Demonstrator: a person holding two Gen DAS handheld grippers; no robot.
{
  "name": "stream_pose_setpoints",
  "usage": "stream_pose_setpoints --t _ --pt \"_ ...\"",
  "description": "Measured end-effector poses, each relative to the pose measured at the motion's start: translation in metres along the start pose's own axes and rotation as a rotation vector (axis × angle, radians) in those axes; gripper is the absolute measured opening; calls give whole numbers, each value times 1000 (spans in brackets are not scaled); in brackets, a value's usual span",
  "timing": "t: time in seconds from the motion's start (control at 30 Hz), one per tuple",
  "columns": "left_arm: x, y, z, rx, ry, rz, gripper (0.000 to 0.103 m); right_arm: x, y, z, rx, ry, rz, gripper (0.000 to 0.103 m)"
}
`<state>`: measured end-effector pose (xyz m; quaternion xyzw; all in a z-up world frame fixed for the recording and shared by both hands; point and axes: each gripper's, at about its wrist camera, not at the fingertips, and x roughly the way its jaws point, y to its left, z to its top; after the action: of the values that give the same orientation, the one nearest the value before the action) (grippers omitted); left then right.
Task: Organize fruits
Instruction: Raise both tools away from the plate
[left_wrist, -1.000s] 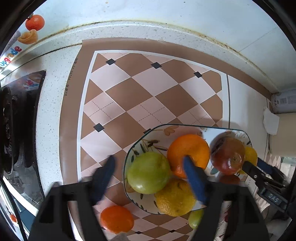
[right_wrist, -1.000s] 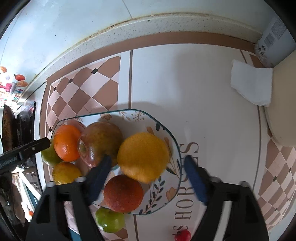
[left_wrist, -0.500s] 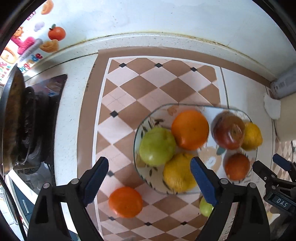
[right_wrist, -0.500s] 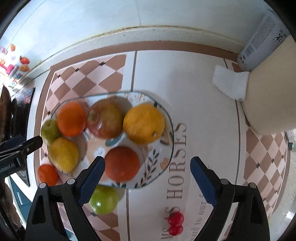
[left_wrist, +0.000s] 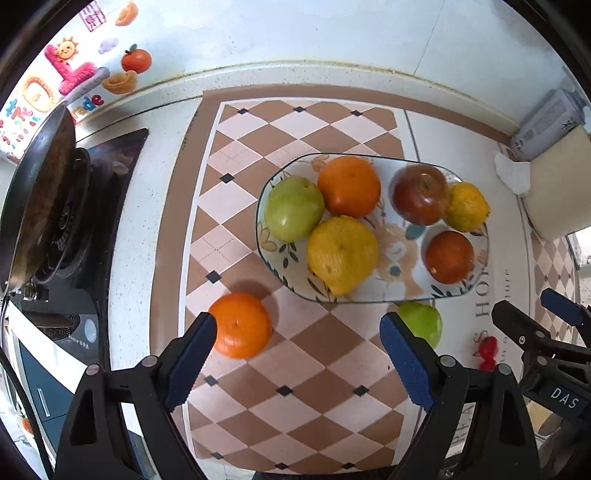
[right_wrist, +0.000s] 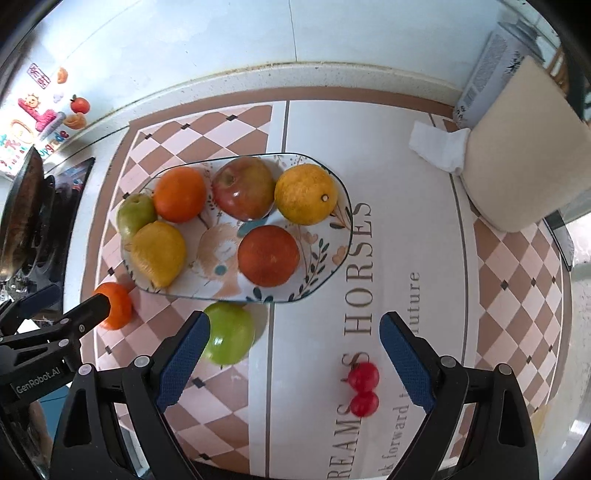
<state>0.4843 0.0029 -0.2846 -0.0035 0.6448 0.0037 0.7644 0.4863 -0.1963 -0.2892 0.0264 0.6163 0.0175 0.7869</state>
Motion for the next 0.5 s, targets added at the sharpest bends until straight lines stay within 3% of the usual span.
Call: stream_pose_setpoints --t 0.5 --pt "-89 4 -49 -2 -189 -9 90 -92 6 -57 -9 -154 10 95"
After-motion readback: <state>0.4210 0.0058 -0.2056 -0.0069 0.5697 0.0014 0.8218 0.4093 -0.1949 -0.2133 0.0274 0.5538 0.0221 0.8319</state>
